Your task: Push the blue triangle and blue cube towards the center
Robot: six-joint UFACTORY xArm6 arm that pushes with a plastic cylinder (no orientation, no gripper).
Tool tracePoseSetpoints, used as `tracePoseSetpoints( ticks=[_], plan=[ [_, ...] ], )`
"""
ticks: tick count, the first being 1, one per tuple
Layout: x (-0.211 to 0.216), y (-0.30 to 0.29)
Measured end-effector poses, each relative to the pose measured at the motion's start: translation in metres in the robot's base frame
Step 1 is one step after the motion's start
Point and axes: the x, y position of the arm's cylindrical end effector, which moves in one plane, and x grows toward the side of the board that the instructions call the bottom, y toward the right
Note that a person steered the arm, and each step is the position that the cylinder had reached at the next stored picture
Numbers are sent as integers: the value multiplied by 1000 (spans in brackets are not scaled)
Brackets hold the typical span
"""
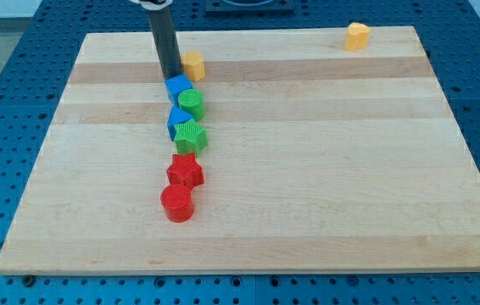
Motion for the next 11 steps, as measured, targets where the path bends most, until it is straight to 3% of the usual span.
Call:
tracePoseSetpoints(
  ticks=[11],
  plan=[
    [-42, 42]
  ],
)
